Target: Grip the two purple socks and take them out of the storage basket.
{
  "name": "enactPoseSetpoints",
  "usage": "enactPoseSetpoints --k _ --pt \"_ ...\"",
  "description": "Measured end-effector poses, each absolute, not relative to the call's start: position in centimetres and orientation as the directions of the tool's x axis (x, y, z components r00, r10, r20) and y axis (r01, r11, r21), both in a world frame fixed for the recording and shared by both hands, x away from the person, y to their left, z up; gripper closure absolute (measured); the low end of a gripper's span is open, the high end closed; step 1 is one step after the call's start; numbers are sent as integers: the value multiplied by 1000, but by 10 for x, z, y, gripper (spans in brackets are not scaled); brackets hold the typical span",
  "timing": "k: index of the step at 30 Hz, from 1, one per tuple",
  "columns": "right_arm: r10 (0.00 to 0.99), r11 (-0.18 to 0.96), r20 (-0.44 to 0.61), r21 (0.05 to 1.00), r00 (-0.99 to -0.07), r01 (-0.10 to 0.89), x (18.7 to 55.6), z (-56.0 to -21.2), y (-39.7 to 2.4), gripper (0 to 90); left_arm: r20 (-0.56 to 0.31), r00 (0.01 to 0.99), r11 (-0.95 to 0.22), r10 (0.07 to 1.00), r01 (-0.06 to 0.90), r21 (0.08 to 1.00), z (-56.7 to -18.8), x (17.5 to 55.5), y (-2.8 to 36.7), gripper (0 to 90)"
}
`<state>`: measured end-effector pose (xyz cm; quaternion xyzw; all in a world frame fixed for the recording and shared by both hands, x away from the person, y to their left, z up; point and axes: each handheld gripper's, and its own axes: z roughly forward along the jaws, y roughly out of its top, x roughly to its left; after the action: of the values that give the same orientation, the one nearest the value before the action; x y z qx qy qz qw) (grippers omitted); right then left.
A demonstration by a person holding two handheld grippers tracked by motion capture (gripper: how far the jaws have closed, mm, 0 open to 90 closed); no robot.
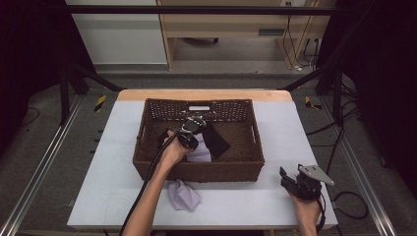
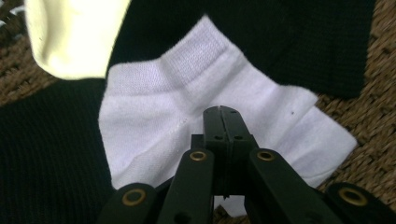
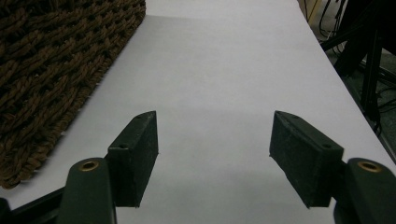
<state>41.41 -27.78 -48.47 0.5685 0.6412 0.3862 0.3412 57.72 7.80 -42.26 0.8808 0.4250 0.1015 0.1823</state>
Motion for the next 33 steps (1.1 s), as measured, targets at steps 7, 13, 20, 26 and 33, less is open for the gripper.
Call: enactPoseSetpoints --k 7,13,20,26,33 --pt "993 54 2 883 -119 466 414 -485 -277 325 49 563 -534 825 749 393 -426 582 80 391" --pt "993 51 5 882 -118 468 414 -485 -278 325 46 577 -556 816 760 336 -433 585 78 396" --pt "993 52 5 883 -120 467 414 -485 -278 328 37 553 -536 832 785 311 -431 585 80 827" --pt "993 50 7 883 -119 467 414 -485 -278 329 -17 554 -494 832 755 432 -420 580 87 856" --pt "993 49 5 885 -116 464 414 -485 -278 330 -57 549 -407 834 680 610 -406 571 96 858"
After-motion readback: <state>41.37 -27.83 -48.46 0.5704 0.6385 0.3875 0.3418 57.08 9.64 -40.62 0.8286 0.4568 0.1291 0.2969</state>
